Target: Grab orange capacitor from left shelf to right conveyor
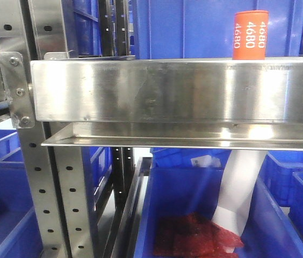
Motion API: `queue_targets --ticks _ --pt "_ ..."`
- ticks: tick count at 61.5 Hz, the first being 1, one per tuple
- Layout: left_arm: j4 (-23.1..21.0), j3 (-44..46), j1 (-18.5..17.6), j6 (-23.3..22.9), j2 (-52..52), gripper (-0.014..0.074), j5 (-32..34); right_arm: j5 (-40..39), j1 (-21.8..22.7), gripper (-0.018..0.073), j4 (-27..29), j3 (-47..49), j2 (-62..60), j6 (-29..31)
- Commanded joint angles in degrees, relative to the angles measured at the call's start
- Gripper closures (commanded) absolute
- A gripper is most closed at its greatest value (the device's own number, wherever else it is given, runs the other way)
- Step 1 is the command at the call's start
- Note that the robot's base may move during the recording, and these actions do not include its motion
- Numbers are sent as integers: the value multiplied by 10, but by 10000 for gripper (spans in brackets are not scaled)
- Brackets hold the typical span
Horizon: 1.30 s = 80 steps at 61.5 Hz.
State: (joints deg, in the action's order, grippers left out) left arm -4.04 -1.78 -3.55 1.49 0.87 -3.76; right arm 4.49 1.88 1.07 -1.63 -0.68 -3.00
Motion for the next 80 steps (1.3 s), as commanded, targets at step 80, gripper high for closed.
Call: queue_targets --ticks 80 --pt "-2 2 0 -1 5 723 51 7 3 510 -11 191 31 -7"
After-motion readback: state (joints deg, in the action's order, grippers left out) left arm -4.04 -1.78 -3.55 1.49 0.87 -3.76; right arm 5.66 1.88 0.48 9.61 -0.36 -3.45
